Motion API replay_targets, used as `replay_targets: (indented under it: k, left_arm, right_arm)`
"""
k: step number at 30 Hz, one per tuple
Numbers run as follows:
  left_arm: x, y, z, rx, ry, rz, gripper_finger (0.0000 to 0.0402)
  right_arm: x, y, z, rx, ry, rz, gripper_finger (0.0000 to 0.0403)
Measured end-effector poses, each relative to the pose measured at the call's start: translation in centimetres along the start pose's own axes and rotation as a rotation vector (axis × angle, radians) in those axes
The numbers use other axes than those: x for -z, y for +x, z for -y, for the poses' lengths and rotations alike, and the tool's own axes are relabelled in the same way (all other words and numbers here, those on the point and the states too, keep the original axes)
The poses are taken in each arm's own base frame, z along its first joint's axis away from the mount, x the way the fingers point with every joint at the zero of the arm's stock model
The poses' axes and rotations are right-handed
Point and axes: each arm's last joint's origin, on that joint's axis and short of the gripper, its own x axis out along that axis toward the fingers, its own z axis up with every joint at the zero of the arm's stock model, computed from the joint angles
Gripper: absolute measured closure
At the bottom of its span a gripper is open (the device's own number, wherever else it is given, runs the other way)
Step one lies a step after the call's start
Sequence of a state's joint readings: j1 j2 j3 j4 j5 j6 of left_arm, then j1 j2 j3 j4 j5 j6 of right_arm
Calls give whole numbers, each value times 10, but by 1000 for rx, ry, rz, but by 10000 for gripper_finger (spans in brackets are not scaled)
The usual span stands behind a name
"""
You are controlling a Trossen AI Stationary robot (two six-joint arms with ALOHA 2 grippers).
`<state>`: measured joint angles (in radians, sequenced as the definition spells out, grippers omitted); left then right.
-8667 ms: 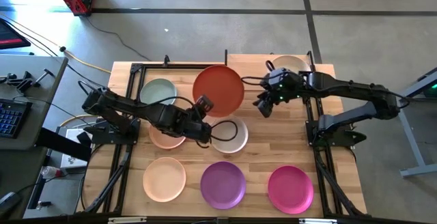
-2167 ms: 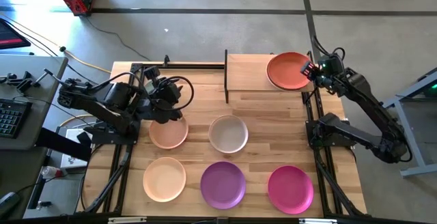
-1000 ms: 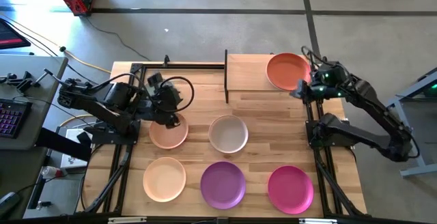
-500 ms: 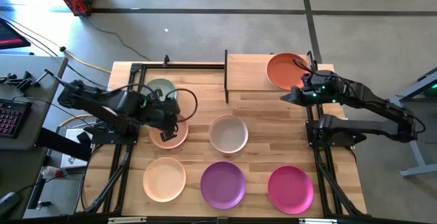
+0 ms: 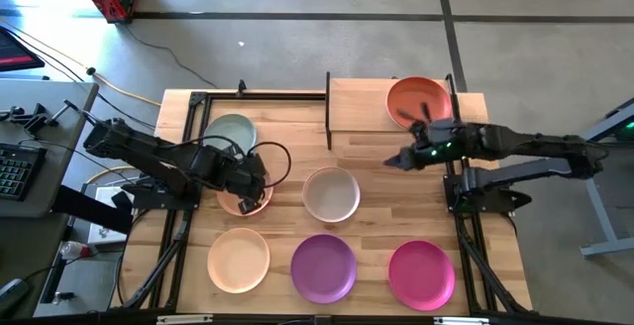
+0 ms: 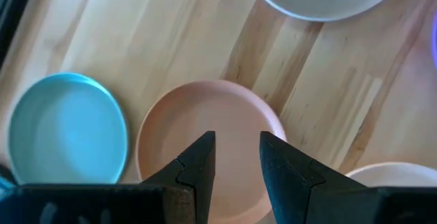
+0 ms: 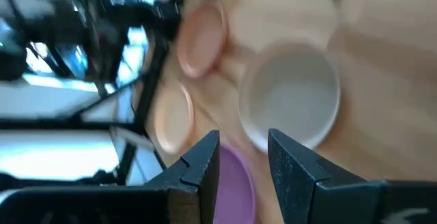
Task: Place and stack plates onto a shelf
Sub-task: Stack the pink plate on top of the orange plate on the shelf
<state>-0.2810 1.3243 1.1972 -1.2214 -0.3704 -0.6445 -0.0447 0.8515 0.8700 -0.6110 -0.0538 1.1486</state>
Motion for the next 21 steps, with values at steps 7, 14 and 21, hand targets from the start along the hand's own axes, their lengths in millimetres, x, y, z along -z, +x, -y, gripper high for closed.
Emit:
replay_targets:
  k: [7,14,21]
  left_arm:
    - [-2,6,4,28,13,37,298]
    - [-2,6,3,5,35,54,298]
    - [-2,6,3,-2,34,59,298]
  right_arm:
    - [42,36,-11,55,-153,-251,297]
    - [82,54,-16,92,-312,-402,297]
    - [107,64,-15,111,-445,-488,297]
